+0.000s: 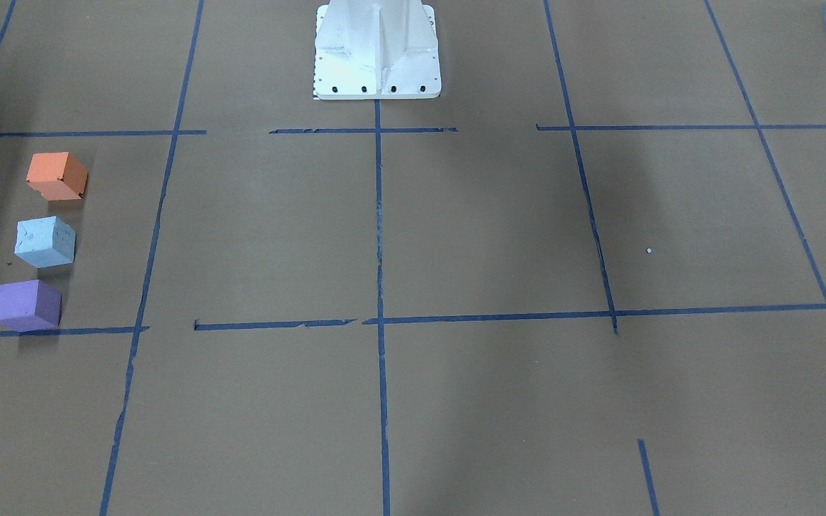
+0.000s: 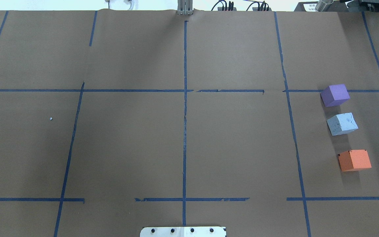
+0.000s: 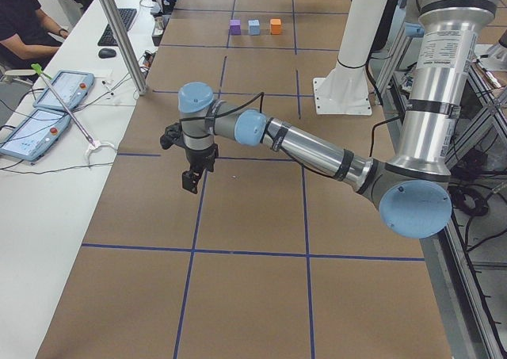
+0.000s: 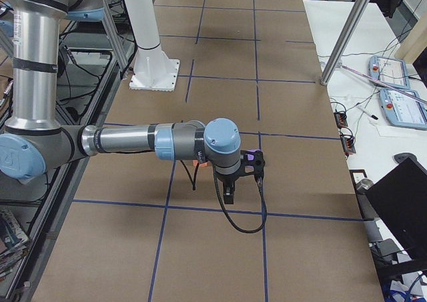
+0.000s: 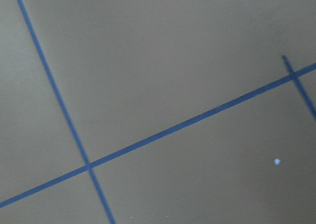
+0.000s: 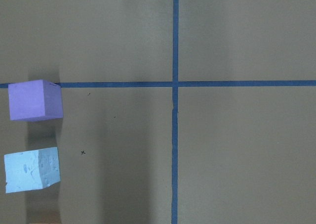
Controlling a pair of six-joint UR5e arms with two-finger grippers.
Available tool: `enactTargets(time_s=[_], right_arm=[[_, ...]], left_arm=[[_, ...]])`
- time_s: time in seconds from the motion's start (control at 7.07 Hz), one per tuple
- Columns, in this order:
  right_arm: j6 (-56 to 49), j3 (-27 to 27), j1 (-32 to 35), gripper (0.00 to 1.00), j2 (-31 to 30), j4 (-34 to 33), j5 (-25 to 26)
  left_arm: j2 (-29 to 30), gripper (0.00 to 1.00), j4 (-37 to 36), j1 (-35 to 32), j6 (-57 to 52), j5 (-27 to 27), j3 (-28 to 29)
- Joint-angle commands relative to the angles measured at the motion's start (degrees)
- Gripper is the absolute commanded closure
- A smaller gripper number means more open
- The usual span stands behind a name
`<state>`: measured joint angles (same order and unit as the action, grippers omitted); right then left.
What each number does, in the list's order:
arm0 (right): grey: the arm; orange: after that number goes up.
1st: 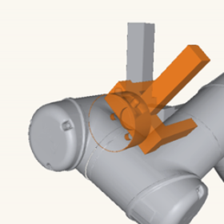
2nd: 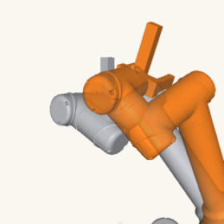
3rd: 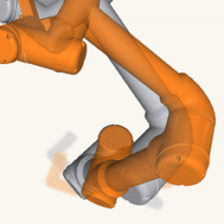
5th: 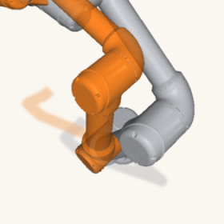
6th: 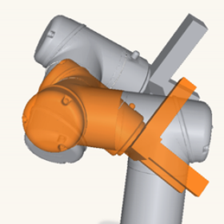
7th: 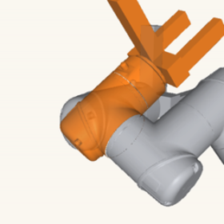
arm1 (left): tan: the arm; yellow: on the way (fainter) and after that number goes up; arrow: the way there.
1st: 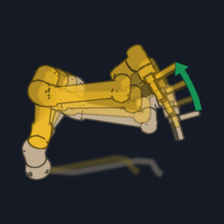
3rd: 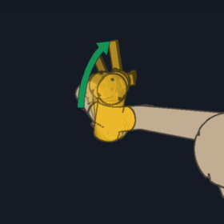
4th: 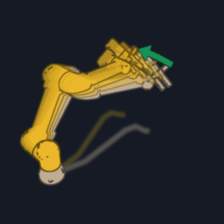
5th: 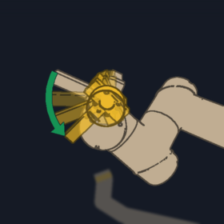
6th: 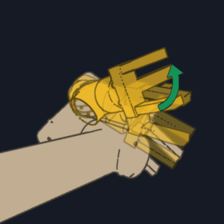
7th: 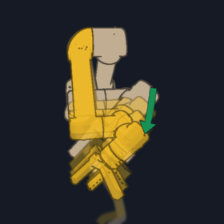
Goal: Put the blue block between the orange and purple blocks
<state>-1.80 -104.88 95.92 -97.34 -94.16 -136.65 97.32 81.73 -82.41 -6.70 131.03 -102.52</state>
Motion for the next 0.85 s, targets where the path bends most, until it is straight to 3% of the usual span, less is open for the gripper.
enactTargets(time_s=[0.0,0.71], right_arm=[[-1.5,-0.8,-2.3,0.0,4.0,-7.3,1.8],[-1.5,-2.1,-3.0,0.0,4.1,-8.2,1.7]], left_arm=[[0.7,0.0,-3.9,-2.8,-2.0,6.6,4.0],[0.8,0.0,-3.4,-2.5,0.6,6.3,2.7]])
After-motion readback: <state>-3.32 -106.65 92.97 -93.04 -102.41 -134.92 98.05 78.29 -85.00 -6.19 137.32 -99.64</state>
